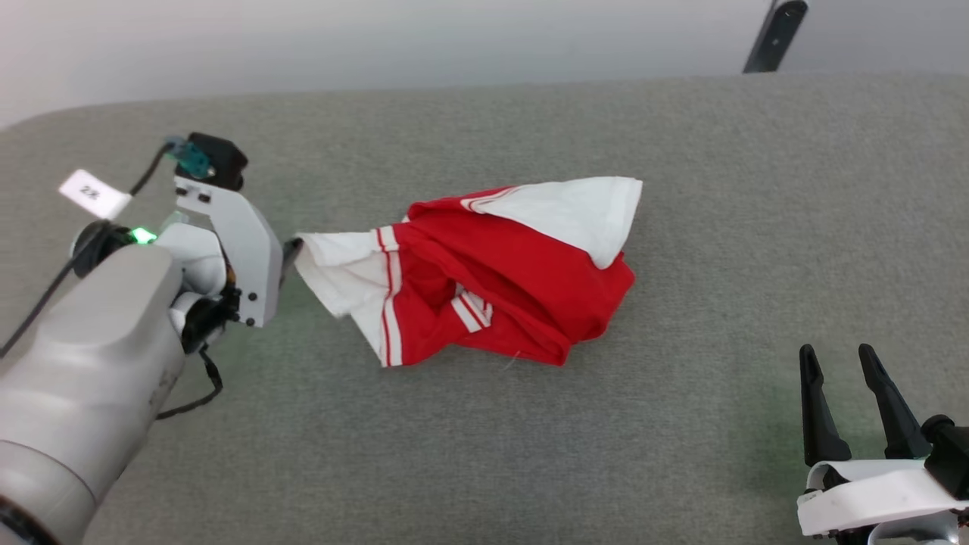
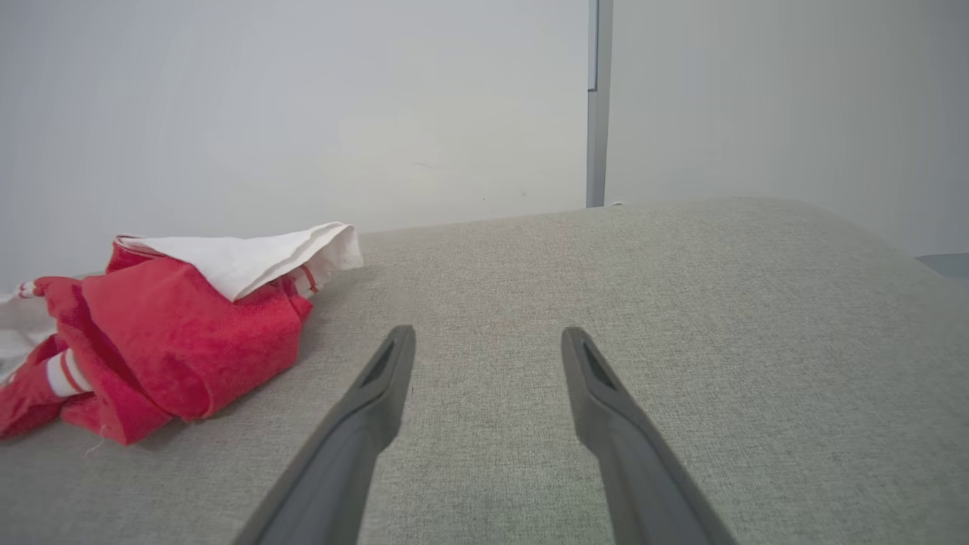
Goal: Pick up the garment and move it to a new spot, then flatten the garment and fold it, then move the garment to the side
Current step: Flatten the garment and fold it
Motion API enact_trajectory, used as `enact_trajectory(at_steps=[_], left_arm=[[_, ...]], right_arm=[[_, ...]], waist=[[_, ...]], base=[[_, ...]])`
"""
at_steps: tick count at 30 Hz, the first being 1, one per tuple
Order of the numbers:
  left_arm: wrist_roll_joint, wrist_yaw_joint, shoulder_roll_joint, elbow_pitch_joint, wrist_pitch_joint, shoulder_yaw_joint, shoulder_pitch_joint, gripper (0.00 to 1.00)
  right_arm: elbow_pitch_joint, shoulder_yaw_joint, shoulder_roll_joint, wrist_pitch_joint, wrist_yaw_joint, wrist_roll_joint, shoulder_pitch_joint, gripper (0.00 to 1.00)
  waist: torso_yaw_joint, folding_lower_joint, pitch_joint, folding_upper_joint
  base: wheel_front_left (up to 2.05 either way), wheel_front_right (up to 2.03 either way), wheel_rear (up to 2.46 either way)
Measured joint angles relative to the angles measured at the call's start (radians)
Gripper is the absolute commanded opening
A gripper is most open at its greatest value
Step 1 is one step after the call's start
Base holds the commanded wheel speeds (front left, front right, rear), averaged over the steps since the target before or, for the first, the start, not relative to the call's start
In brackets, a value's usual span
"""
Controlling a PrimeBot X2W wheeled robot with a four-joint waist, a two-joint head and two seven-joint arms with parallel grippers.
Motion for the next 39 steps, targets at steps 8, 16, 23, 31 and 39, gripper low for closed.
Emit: enact_trajectory(at_steps=[8, 16, 23, 31, 39], left_arm=[[-0.044, -0.001, 0.019, -0.095, 0.09, -0.013, 0.011, 1.0], [-0.114, 0.042, 0.006, -0.183, 0.248, -0.012, 0.051, 1.0], [-0.178, 0.088, 0.011, -0.223, 0.288, 0.017, 0.092, 1.0], [-0.201, 0.102, 0.012, -0.23, 0.292, 0.03, 0.104, 1.0], [-0.186, 0.102, 0.017, -0.209, 0.291, 0.019, 0.105, 0.1]], right_arm=[[-0.009, -0.003, 0.007, 0.0, 0.0, -0.006, 0.013, 1.0], [-0.013, 0.002, 0.014, 0.0, 0.0, -0.009, 0.019, 1.0], [-0.016, 0.01, 0.016, 0.0, 0.0, -0.009, 0.002, 1.0], [-0.014, 0.012, 0.015, 0.0, 0.0, -0.008, -0.013, 1.0], [-0.007, 0.015, 0.011, 0.0, 0.0, -0.007, -0.02, 1.0]], waist=[[0.045, 0.0, -0.025, 0.0], [0.051, 0.0, -0.028, 0.0], [0.025, 0.0, -0.004, 0.0], [-0.007, 0.0, 0.024, 0.0], [-0.019, 0.0, 0.026, 0.0]], base=[[0.0, 0.0, 0.0], [0.0, 0.0, 0.0], [0.0, 0.0, 0.0], [0.0, 0.0, 0.0], [0.0, 0.0, 0.0]])
